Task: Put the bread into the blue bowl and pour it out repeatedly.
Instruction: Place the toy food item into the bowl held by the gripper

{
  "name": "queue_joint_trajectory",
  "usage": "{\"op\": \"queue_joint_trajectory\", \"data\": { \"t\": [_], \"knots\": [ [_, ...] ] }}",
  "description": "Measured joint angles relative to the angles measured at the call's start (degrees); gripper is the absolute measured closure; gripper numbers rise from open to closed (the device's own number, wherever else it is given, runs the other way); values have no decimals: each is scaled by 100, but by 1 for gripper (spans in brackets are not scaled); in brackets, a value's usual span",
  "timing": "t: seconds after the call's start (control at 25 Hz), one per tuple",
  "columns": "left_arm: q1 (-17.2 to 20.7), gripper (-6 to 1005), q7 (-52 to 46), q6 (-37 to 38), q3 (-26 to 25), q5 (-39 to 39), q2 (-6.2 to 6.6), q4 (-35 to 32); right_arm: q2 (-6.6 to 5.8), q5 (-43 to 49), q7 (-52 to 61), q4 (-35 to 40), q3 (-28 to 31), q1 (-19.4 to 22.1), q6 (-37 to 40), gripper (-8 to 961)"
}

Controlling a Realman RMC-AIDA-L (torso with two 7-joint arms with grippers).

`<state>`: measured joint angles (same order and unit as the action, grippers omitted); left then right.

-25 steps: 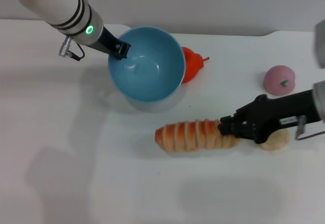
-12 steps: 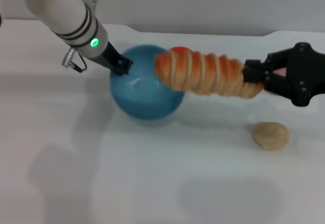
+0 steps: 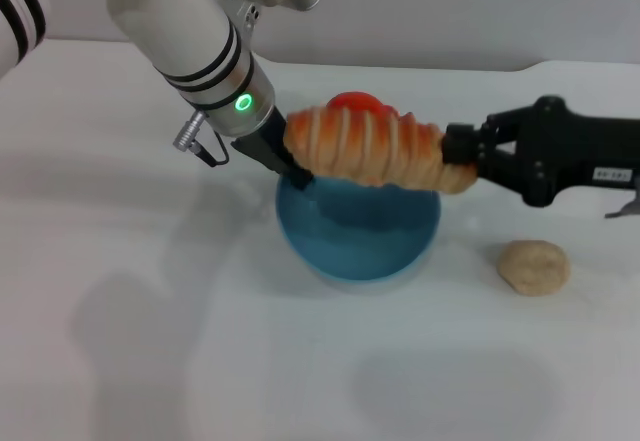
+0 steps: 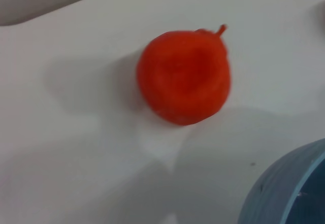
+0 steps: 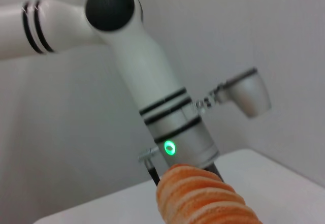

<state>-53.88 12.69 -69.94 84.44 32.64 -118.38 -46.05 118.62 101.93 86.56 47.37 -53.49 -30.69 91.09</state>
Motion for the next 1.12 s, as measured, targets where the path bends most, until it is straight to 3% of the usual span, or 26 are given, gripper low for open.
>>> {"op": "queue_joint_trajectory", "data": {
  "t": [0.48, 0.8, 1.12],
  "knots": [
    [-85, 977, 11, -355, -76, 251, 21, -65, 23, 203, 27, -552, -169, 106, -1115, 862],
    [-123, 976, 14, -436, -73, 271, 2, -80, 20, 114, 29, -733, -279, -123, -1219, 865],
    [-147, 976, 25, -438, -79, 539, 19, -80, 12, 107, 32, -858, -695, -235, -1246, 725]
  ]
}}
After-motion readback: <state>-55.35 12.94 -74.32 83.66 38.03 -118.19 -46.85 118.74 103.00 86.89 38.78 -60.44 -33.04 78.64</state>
